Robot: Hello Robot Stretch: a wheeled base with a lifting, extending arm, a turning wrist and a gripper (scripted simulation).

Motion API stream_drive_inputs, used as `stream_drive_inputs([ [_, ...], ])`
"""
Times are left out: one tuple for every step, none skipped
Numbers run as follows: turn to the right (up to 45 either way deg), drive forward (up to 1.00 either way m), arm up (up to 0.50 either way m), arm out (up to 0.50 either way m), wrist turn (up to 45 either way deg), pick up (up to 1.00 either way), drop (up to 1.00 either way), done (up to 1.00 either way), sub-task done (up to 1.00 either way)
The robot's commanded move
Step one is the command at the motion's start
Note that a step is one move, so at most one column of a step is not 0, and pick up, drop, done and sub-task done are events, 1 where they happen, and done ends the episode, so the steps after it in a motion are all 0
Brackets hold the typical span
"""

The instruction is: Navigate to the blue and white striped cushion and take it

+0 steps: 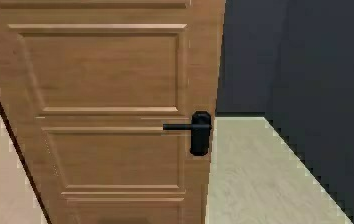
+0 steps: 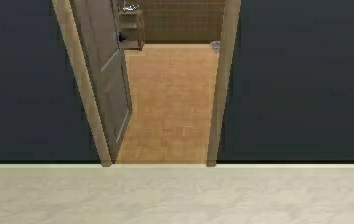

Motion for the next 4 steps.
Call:
stream_drive_inputs([
  [45.0, 0.0, 0.0, 0.0, 0.0, 0.0, 0.0, 0.0, 0.0],
  [39.0, 0.0, 0.0, 0.0, 0.0, 0.0, 0.0, 0.0, 0.0],
  [0.0, 1.0, 0.0, 0.0, 0.0, 0.0, 0.0, 0.0, 0.0],
  [0.0, 0.65, 0.0, 0.0, 0.0, 0.0, 0.0, 0.0, 0.0],
])
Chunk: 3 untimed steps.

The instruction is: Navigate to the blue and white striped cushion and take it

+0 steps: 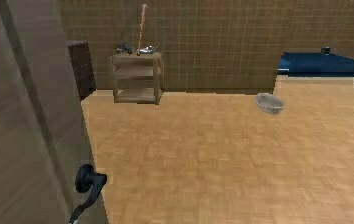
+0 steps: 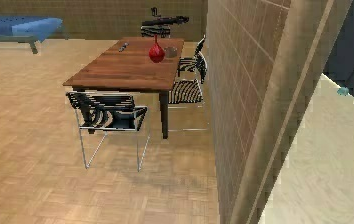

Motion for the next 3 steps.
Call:
stream_drive_inputs([
  [12.0, 0.0, 0.0, 0.0, 0.0, 0.0, 0.0, 0.0, 0.0],
  [0.0, 0.7, 0.0, 0.0, 0.0, 0.0, 0.0, 0.0, 0.0],
  [-21.0, 0.0, 0.0, 0.0, 0.0, 0.0, 0.0, 0.0, 0.0],
])
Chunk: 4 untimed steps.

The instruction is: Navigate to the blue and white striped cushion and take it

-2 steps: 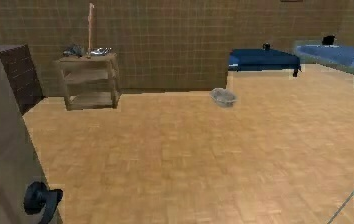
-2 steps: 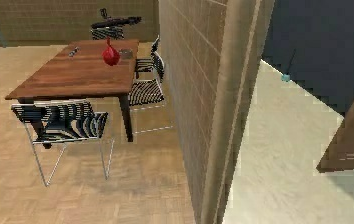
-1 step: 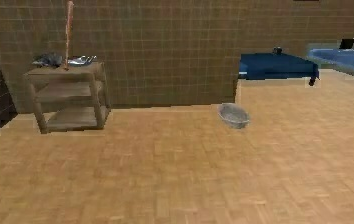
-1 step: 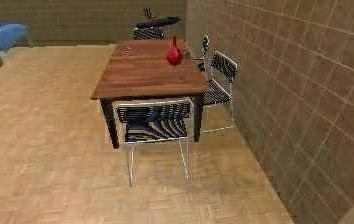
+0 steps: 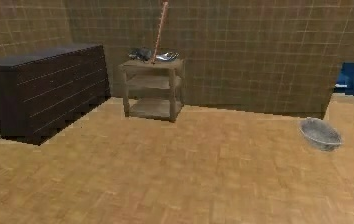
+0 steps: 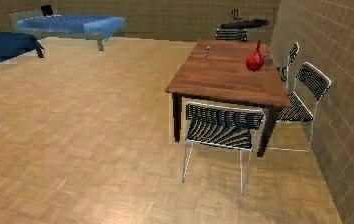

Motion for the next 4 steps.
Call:
stream_drive_inputs([
  [0.0, 1.0, 0.0, 0.0, 0.0, 0.0, 0.0, 0.0, 0.0],
  [0.0, 1.0, 0.0, 0.0, 0.0, 0.0, 0.0, 0.0, 0.0],
  [6.0, 0.0, 0.0, 0.0, 0.0, 0.0, 0.0, 0.0, 0.0],
  [0.0, 0.05, 0.0, 0.0, 0.0, 0.0, 0.0, 0.0, 0.0],
])
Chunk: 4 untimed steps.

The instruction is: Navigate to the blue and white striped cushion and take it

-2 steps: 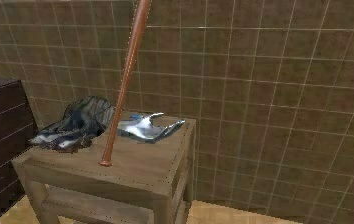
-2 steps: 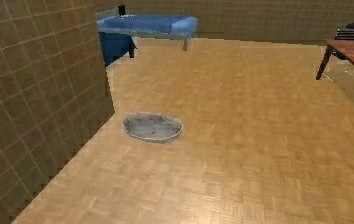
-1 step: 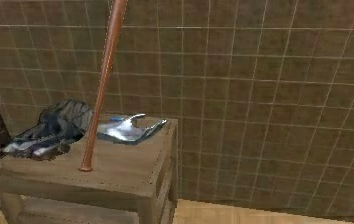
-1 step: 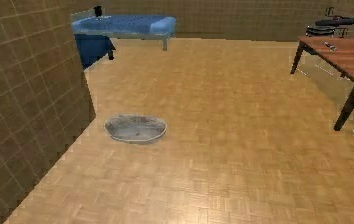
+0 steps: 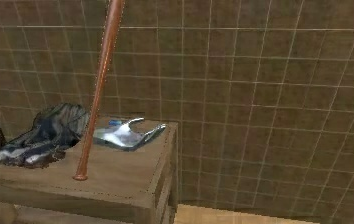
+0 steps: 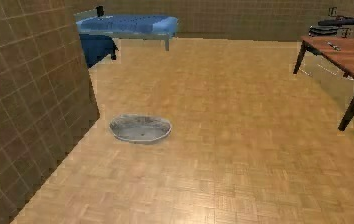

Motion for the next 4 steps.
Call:
stream_drive_inputs([
  [-45.0, 0.0, 0.0, 0.0, 0.0, 0.0, 0.0, 0.0, 0.0],
  [-45.0, 0.0, 0.0, 0.0, 0.0, 0.0, 0.0, 0.0, 0.0],
  [-30.0, 0.0, 0.0, 0.0, 0.0, 0.0, 0.0, 0.0, 0.0],
  [45.0, 0.0, 0.0, 0.0, 0.0, 0.0, 0.0, 0.0, 0.0],
])
